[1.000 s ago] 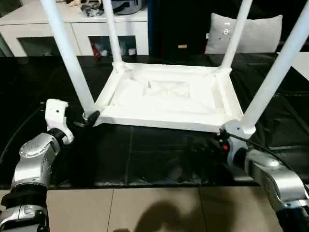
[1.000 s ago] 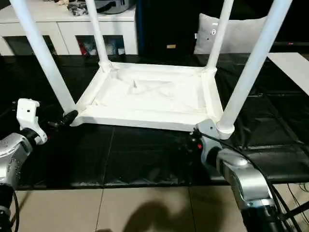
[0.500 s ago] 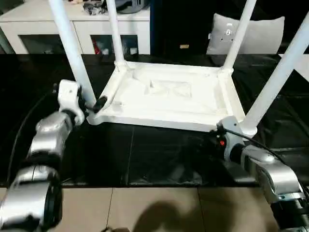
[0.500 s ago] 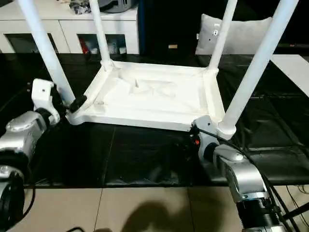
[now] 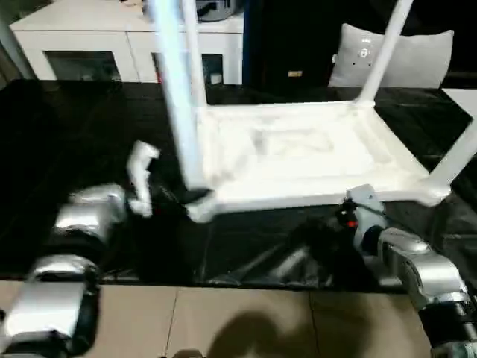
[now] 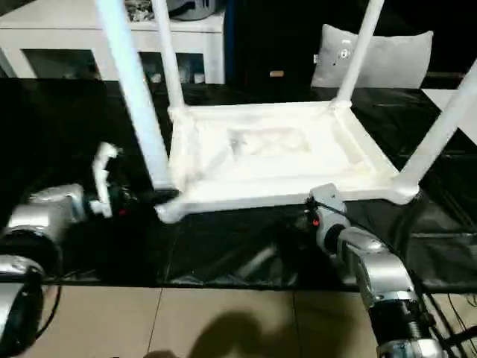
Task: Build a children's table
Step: Rotate table base
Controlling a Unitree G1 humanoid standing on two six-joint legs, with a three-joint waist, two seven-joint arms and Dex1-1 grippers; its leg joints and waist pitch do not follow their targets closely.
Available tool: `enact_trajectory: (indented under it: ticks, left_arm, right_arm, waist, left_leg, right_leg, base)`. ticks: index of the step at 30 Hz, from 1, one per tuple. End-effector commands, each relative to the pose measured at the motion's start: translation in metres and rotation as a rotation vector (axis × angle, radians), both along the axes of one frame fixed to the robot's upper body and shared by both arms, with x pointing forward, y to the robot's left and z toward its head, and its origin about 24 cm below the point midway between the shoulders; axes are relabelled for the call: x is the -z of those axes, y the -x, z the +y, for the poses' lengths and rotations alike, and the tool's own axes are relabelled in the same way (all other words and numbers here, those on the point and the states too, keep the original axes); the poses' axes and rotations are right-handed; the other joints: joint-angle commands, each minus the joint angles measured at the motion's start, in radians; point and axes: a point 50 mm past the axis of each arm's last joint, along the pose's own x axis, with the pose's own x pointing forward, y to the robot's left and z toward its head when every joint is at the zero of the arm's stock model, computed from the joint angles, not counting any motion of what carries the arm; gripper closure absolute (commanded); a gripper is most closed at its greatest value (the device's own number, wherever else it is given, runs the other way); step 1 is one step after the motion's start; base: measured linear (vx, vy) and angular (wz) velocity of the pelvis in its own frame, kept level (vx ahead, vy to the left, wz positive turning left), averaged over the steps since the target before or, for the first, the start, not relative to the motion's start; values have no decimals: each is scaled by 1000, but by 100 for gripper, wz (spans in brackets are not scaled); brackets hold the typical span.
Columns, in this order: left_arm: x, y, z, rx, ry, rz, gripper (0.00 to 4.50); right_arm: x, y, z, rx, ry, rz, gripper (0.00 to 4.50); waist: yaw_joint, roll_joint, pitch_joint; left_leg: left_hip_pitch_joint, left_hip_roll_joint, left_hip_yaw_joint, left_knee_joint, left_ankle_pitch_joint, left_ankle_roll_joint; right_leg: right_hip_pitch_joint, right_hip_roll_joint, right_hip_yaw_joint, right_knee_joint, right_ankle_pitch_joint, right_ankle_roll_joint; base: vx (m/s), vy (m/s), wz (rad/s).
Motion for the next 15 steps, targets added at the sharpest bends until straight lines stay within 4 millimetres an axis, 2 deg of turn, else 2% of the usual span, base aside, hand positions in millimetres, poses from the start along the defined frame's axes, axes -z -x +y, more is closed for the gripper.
enact_trajectory:
  ticks: [1,4,5,6,7,8,9,10,11,12,13,14,15]
  left_arm:
    - [-9,-8,-14,-11,-35,-107,1]
    - [-17,-14,-31,-19,16,-144,1]
    - [-19,-13,-36,3,37,-145,1]
    - [-20,-12,-38,16,48,-146,1]
    - [-23,-10,-43,57,71,-140,1]
    - [-25,-4,-50,129,101,-121,1]
    - [-27,2,-54,190,126,-104,1]
    - [-28,5,-57,225,140,-94,1]
    - [-28,5,-57,225,140,-94,1]
    - [-31,14,-63,302,167,-67,1]
    - [-32,27,-70,388,184,-55,1]
    - [-32,36,-74,435,187,-55,1]
    - [-31,46,-79,474,190,-57,1]
  right_arm:
    - [5,-2,-18,94,52,22,0]
    - [4,-10,-22,123,60,2,0]
    - [3,-11,-22,123,57,-3,0]
    - [3,-12,-22,123,56,-5,0]
    - [3,-14,-21,122,53,-12,0]
    - [2,-17,-19,117,48,-21,0]
    - [2,-19,-18,113,46,-25,0]
    - [2,-20,-17,111,45,-28,0]
    - [2,-20,-17,111,45,-28,0]
    - [2,-22,-15,101,44,-35,0]
    - [1,-26,-8,73,34,-47,0]
    - [1,-28,-3,44,27,-55,0]
    - [1,-30,4,10,20,-63,0]
  waist:
    - [-11,-6,-57]
    - [-16,-9,-59]
    - [-18,-10,-60]
    - [-17,-9,-62]
    - [-18,-10,-62]
    - [-18,-4,-64]
    - [-21,-6,-64]
    - [-21,-5,-67]
    - [-24,-5,-64]
    - [-25,-5,-66]
    - [-30,-7,-64]
    - [-31,-14,-69]
    - [-43,-16,-63]
  left_leg:
    - [2,17,-1,-82,-231,-9]
    - [5,15,2,-79,-221,-4]
    - [1,16,1,-78,-206,2]
    - [2,18,2,-78,-195,10]
    - [-1,21,2,-77,-182,15]
    - [0,23,1,-77,-176,13]
    - [-2,23,4,-77,-166,18]
    - [1,27,2,-76,-159,17]
    - [-4,25,4,-76,-153,24]
    - [2,26,6,-74,-151,24]
    - [-7,22,6,-75,-140,32]
    - [-4,31,4,-75,-147,27]
    - [-25,20,2,-78,-120,32]
  right_leg:
    - [56,-67,46,-68,-366,-149]
    - [57,-67,44,-73,-393,-142]
    - [60,-66,44,-70,-377,-148]
    - [59,-65,44,-67,-360,-154]
    - [61,-64,45,-62,-330,-162]
    - [61,-66,46,-56,-313,-174]
    - [60,-61,46,-56,-285,-191]
    - [62,-67,47,-46,-255,-211]
    - [61,-62,47,-49,-247,-215]
    - [59,-60,47,-43,-225,-227]
    - [65,-57,46,-44,-218,-229]
    - [66,-66,47,-34,-210,-237]
    - [78,-60,44,-35,-227,-220]
  base:
    - [0,0,0]
    - [0,0,0]
    - [0,0,0]
    - [0,0,0]
    - [0,0,0]
    - [0,0,0]
    - [0,0,0]
    - [0,0,0]
    - [0,0,0]
    - [0,0,0]
    - [0,0,0]
    - [0,0,0]
    - [0,0,0]
